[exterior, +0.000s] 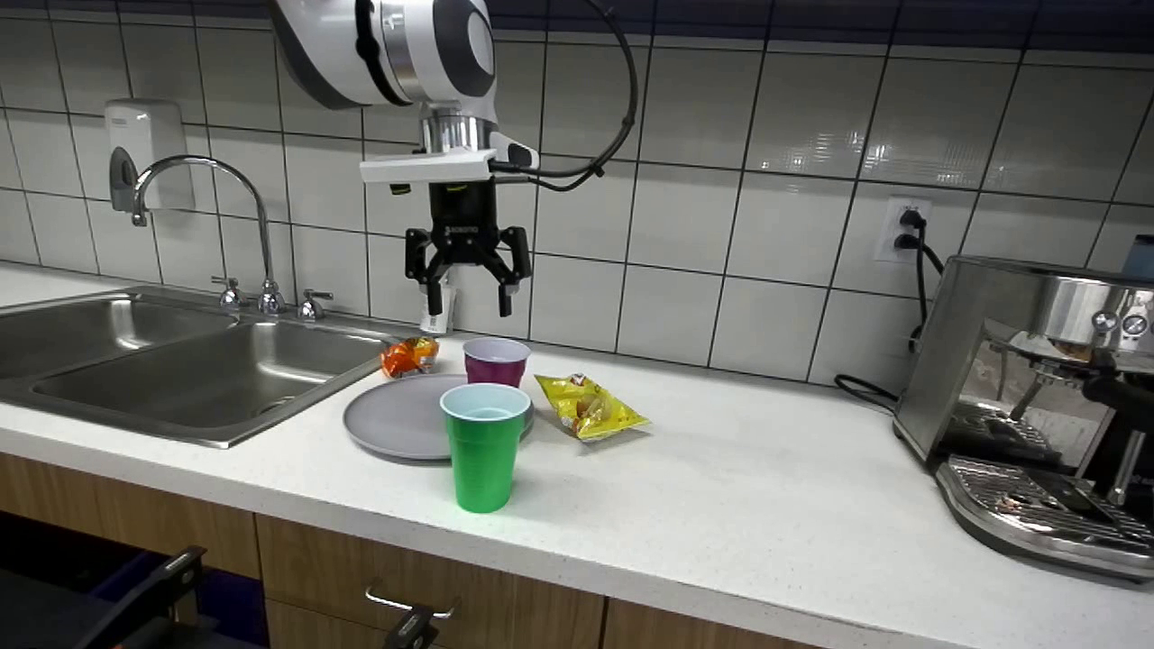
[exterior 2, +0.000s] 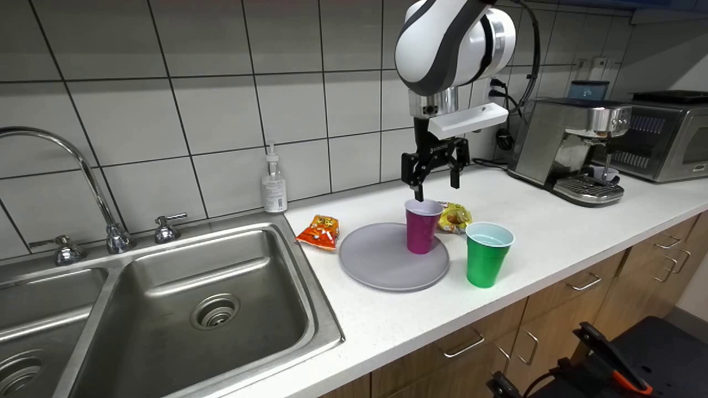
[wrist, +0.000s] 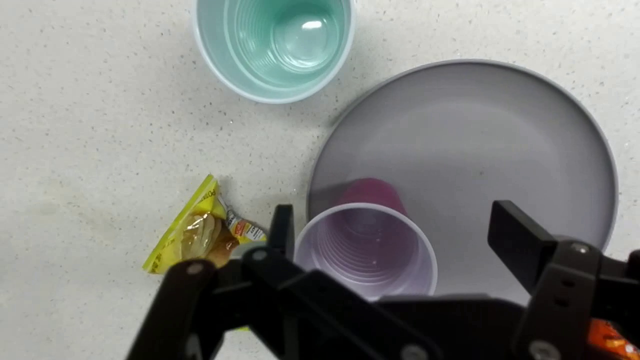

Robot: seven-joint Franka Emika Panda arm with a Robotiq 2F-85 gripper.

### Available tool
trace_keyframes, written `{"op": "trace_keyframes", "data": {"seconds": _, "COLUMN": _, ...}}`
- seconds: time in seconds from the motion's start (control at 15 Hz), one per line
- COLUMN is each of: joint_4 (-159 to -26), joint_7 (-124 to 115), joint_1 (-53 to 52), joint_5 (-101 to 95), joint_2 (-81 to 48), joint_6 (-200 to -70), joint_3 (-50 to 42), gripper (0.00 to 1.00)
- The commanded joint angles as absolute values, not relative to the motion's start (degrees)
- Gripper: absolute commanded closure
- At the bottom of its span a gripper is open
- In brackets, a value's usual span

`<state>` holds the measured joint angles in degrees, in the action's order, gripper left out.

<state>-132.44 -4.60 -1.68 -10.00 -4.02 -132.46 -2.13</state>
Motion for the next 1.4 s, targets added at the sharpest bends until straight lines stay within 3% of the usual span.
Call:
{"op": "trace_keyframes", "data": {"seconds": 0.0, "joint_4": -136.5, "joint_7": -4.8, "joint_1": -1.0, "joint_5": -8.8, "joint_2": -0.4, "joint_6": -133.7, "joint_3": -1.5, "gripper": 0.0}}
{"op": "trace_keyframes", "data": {"seconds": 1.33, "joint_4": -148.0, "joint_7": 0.2, "joint_1": 0.2, "joint_5": -6.1, "joint_2": 2.9, "joint_6": -146.0, "joint_3": -2.2, "gripper": 0.0}}
